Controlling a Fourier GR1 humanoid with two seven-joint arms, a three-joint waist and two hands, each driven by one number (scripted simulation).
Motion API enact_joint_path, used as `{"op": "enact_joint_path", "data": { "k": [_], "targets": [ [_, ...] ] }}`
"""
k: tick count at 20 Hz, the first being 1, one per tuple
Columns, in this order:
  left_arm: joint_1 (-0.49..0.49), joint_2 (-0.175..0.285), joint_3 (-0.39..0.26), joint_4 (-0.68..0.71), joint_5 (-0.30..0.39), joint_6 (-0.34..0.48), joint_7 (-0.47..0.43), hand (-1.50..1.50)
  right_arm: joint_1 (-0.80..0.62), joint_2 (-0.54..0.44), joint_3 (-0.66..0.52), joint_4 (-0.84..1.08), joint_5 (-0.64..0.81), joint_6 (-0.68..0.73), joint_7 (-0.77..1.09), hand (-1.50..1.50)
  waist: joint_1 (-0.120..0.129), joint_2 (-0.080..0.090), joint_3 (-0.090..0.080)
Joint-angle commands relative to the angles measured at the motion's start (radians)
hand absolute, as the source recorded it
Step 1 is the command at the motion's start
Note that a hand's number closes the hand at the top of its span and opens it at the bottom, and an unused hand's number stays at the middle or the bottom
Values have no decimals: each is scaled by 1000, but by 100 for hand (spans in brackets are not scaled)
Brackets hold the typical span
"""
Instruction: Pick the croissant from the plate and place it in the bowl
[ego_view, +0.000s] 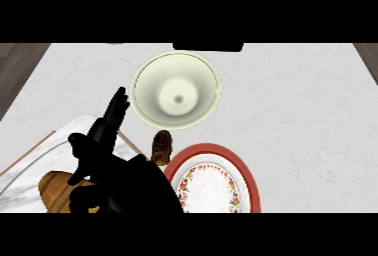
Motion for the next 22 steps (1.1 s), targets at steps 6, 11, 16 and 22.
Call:
{"op": "enact_joint_path", "data": {
  "k": [6,11,16,22],
  "targets": [
    [-21,20,23,38,17,-32,-18,0,-511,0,-192,215,-156,-59,272,150,14,8,-1],
    [-19,16,20,6,11,-23,6,0,-607,0,-177,400,-256,-122,242,150,9,10,1],
    [-21,-14,-4,-8,1,-6,25,0,-625,0,-187,640,-223,-20,133,150,-1,15,1],
    [34,22,16,-71,20,-30,47,0,-668,0,-212,858,-196,41,21,150,2,14,2]
  ]
}}
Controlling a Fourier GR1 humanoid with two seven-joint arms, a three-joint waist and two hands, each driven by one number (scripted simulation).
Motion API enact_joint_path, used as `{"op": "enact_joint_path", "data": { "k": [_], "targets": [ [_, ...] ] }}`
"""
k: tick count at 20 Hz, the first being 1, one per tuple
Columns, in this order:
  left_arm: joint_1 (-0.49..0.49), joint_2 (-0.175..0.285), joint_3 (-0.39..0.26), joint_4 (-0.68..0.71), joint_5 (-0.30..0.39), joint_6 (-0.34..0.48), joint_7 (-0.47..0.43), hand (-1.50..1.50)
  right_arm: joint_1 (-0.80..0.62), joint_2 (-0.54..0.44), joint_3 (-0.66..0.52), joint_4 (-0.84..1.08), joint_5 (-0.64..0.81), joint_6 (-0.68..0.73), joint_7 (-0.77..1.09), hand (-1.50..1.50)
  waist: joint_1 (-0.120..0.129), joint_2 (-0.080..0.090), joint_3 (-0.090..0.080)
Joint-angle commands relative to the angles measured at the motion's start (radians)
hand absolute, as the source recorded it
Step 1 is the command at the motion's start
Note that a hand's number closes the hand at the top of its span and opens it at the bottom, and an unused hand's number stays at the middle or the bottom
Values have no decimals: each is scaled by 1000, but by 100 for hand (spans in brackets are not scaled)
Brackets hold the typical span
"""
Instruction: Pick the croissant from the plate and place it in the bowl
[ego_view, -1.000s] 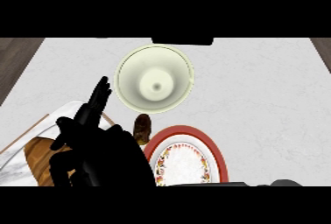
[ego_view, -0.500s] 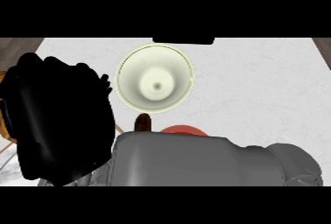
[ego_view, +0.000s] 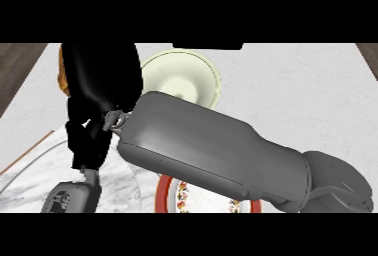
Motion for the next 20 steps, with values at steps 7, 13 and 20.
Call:
{"op": "enact_joint_path", "data": {
  "k": [7,13,20],
  "targets": [
    [-26,-24,-11,18,-23,17,-11,0,48,1,-39,344,-8,-50,-262,150,-2,5,1],
    [-20,-8,0,3,-23,7,-14,0,120,-15,-117,507,-21,-37,-478,150,-9,6,1],
    [-4,-28,-6,24,-22,8,-59,0,207,1,-205,566,-187,77,-618,-150,11,12,1]
  ]
}}
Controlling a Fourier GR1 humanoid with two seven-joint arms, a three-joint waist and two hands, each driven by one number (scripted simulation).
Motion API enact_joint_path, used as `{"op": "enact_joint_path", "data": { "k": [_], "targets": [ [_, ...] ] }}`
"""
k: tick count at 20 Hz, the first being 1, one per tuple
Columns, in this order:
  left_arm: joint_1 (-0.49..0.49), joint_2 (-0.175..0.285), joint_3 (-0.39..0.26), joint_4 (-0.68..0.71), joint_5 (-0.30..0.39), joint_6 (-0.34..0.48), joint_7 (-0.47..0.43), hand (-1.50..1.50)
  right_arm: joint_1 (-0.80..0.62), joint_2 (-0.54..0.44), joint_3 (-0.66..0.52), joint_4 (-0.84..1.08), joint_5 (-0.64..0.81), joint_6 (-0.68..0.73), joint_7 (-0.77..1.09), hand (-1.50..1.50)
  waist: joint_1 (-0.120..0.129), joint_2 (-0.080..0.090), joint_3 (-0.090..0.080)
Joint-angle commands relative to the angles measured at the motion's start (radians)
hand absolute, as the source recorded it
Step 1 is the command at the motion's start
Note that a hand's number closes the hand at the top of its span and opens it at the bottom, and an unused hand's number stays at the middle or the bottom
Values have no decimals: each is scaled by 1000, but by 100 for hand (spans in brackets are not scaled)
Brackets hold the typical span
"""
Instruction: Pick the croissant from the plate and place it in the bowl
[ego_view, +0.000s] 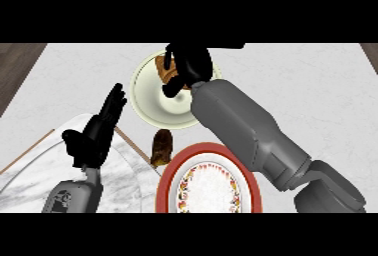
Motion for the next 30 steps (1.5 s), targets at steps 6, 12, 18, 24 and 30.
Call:
{"op": "enact_joint_path", "data": {
  "k": [6,12,18,24,30],
  "targets": [
    [-8,-6,17,35,14,-10,-31,0,69,1,-135,41,-156,95,-329,-150,2,0,0],
    [-1,-22,-2,22,-12,14,-16,0,55,1,-255,9,-229,-48,-469,-150,-6,-3,1],
    [40,0,29,-22,11,4,6,0,108,-30,-345,-94,-295,24,-435,-150,-38,-15,0],
    [22,-2,33,-11,7,3,5,0,192,-87,-405,-239,-361,162,-377,-150,-48,-18,0],
    [51,5,35,30,-15,-3,-59,0,338,-165,-442,-385,-401,307,-421,-150,-49,-17,0]
  ]
}}
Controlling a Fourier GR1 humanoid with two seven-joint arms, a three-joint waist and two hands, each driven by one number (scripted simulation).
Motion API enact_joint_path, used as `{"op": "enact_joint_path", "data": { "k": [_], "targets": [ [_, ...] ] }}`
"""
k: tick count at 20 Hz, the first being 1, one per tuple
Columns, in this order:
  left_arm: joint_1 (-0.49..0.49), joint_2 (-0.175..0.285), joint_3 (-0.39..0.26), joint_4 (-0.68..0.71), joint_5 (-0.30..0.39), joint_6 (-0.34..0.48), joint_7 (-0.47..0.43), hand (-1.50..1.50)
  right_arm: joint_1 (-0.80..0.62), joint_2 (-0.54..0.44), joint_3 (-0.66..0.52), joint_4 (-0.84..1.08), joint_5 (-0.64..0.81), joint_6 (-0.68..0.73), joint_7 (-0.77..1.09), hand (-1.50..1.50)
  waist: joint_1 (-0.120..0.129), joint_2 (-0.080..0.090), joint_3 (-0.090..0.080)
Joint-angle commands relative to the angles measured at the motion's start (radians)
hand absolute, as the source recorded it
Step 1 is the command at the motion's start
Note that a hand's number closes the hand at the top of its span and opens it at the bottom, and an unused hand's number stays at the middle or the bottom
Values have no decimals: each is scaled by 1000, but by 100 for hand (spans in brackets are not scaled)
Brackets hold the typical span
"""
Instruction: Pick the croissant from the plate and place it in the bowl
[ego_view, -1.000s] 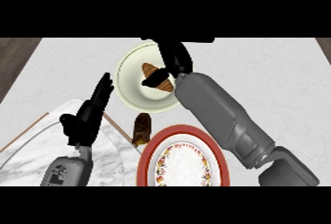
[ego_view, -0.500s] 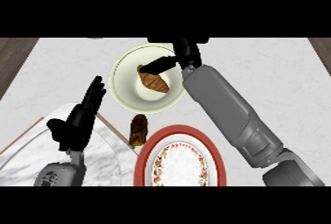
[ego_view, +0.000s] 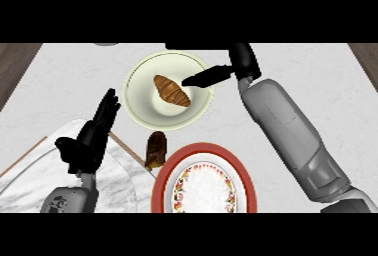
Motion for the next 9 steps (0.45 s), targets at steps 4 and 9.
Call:
{"op": "enact_joint_path", "data": {
  "k": [4,9],
  "targets": [
    [-1,-24,-7,32,-12,10,-22,0,201,-62,-15,-218,-25,146,11,-150,-3,-1,0],
    [-49,10,37,-26,28,-16,75,0,279,-90,-35,-292,-6,211,20,-150,0,0,0]
  ]
}}
